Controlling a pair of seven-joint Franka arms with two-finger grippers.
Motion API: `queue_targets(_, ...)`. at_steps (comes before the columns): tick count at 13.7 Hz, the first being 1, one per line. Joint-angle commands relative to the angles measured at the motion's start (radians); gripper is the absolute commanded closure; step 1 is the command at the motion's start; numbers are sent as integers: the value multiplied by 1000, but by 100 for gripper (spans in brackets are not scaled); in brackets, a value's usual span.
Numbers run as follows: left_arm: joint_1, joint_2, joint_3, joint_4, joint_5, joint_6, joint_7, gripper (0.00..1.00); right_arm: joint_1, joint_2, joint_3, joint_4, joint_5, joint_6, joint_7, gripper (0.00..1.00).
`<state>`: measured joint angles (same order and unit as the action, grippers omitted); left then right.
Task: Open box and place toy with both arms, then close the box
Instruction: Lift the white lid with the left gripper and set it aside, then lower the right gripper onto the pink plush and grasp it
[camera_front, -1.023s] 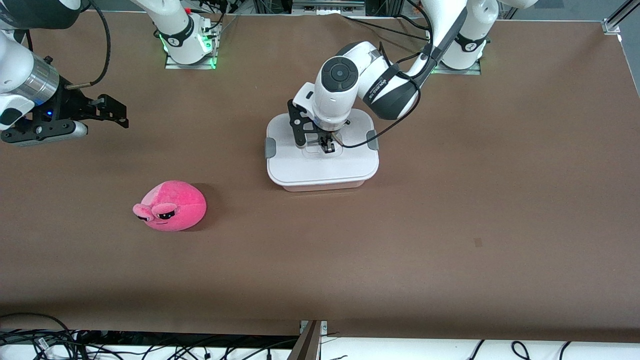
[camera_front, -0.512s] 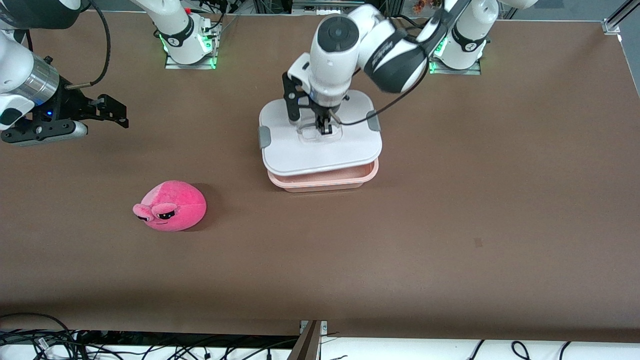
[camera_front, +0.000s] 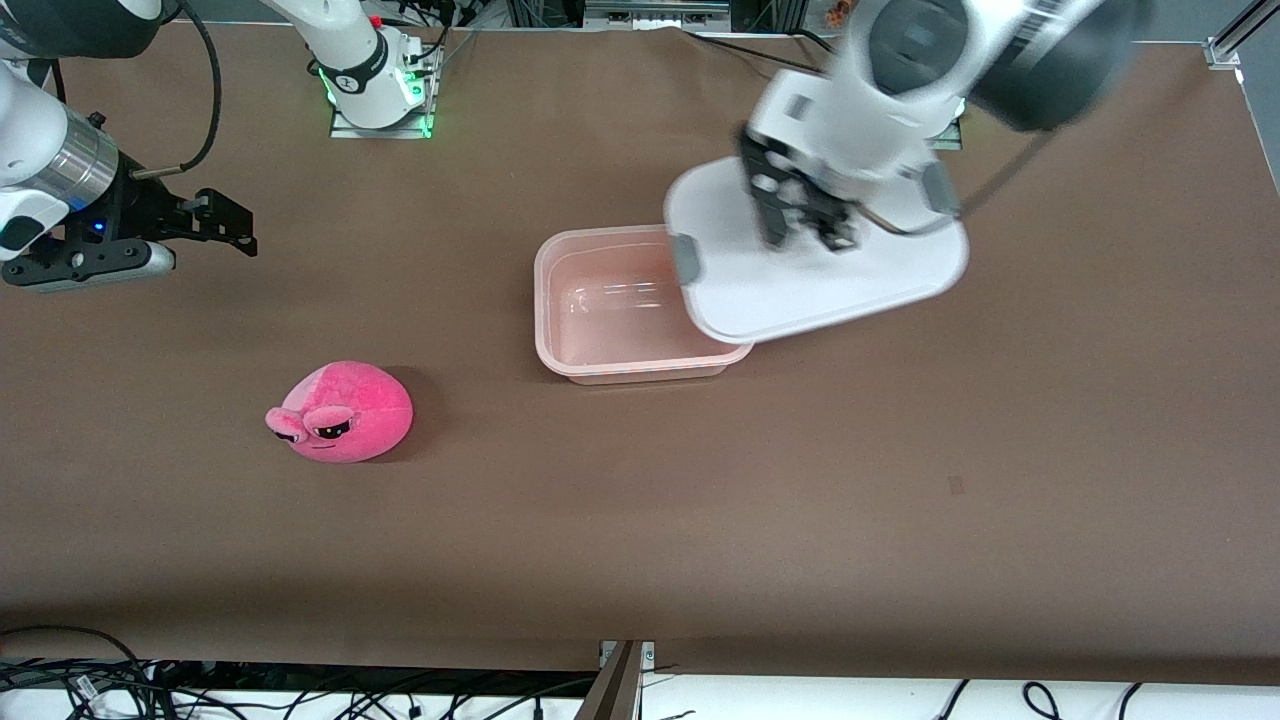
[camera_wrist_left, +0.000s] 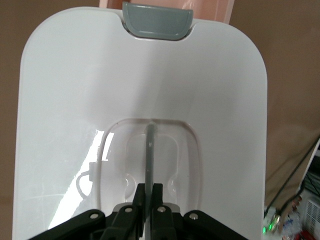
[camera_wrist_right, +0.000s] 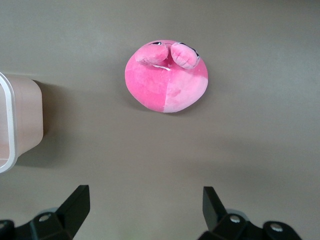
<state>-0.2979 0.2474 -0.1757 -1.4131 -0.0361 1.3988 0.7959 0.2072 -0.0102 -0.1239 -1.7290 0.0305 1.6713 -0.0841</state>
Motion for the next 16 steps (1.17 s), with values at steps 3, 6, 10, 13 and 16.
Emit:
queue_targets(3, 296, 4, -16, 46, 109, -81, 363, 100, 23, -2, 4, 3, 9, 10, 20, 0)
queue_targets(6, 348, 39, -14, 45, 177, -54, 482, 100, 47, 22, 4, 0, 9, 40, 44, 0)
queue_targets(10, 361, 49, -16, 49, 185, -35, 494, 100, 47, 131, 4, -58, 9, 218, 31, 0)
queue_targets(13, 365, 52, -16, 57, 188, -34, 496, 100, 43, 194, -3, -154, 20, 387, 27, 0)
queue_targets(16, 378, 52, -16, 57, 180, -34, 496, 100, 38, 278, -3, -227, 32, 588, 24, 0)
